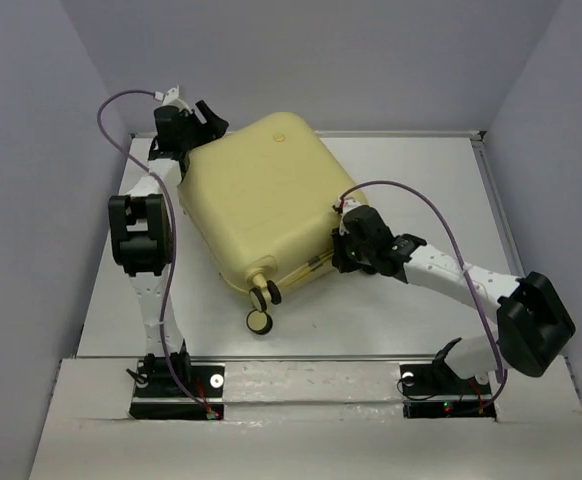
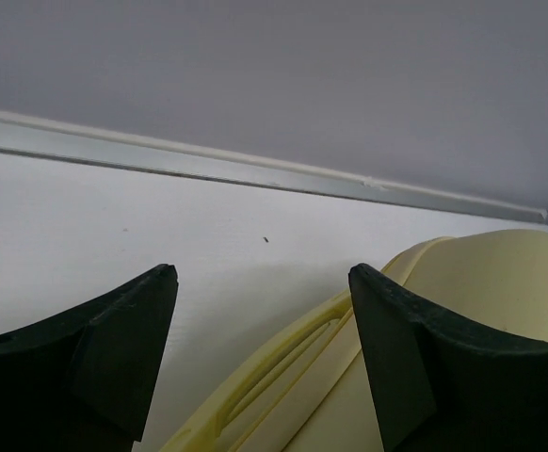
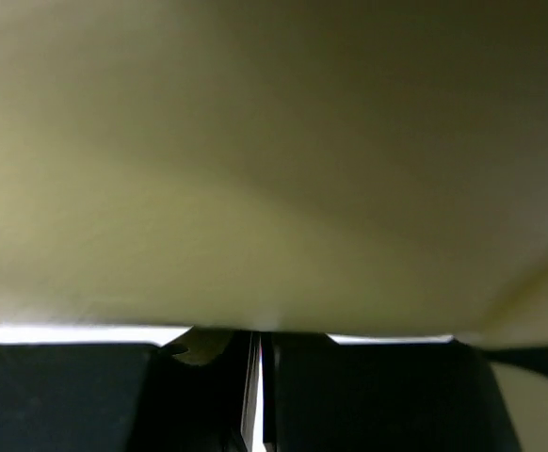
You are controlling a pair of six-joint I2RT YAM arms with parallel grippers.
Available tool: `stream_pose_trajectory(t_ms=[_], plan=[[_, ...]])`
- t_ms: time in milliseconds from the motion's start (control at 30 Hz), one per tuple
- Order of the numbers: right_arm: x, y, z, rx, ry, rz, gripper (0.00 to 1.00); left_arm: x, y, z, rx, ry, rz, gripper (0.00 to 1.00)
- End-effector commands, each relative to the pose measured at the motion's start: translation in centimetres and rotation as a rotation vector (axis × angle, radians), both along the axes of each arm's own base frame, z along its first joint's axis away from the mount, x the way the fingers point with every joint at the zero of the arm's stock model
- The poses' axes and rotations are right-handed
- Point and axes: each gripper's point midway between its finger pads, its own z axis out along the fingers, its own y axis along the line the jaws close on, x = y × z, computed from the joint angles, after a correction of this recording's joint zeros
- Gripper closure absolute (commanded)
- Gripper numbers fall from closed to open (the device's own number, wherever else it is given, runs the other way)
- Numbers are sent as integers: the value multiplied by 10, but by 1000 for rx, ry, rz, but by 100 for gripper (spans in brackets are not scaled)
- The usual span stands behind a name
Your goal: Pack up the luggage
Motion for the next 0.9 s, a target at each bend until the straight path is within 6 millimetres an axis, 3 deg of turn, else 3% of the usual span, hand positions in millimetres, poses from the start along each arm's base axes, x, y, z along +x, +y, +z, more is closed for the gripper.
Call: stream_pose_trajectory(t_ms=[0,33,67,100,133,167,200,233,267,300,367,400,433,467,500,533,567,600,633,667,733,800,833,867], plan=[[82,-1,49,162,-181,-137,93,-58,-15,-11,-47,56,37,16],[88,0,57,187,-191,-143,93,-64,-8,-11,-48,65,87,16],[95,4,64,215,-206,-137,93,-81,-6,-34,-56,122,109,16],[101,5,65,221,-206,-141,93,-93,-4,-19,-67,106,126,17],[108,13,80,260,-220,-109,93,-101,0,-19,-84,114,167,17],[111,18,87,272,-228,-93,93,-122,3,-43,-83,172,191,17],[118,20,85,274,-222,-84,93,-135,5,-27,-96,144,212,17],[127,29,105,318,-241,-48,93,-159,9,-51,-107,202,253,17],[133,35,110,341,-235,-27,93,-168,11,-49,-116,188,268,17],[139,44,103,361,-198,5,93,-182,10,-31,-126,148,277,17],[164,64,115,409,-199,47,93,-214,8,-26,-126,126,282,17],[158,67,113,419,-171,72,93,-224,10,-45,-117,167,295,17],[172,81,148,466,-218,106,92,-236,9,-22,-132,107,290,17],[180,89,120,452,-121,124,90,-253,7,-34,-129,130,288,17],[193,101,157,496,-172,160,86,-265,5,-15,-145,75,280,17],[200,104,160,508,-157,176,81,-273,3,-11,-145,59,272,17],[205,107,137,512,-64,186,67,-287,-1,-21,-131,84,265,17],[207,113,143,530,-56,204,57,-297,-3,-4,-138,37,261,17],[217,111,164,558,-88,214,39,-304,-5,2,-136,18,258,17],[219,107,160,562,-54,206,32,-316,-12,10,-130,-7,247,17],[224,98,170,543,-86,191,17,-323,-8,19,-119,-37,287,17],[225,87,177,520,-119,167,9,-330,-13,28,-123,-61,280,17],[223,76,197,512,-170,161,5,-334,-17,38,-136,-88,264,17],[221,69,193,485,-177,135,5,-335,-20,47,-136,-107,253,17]])
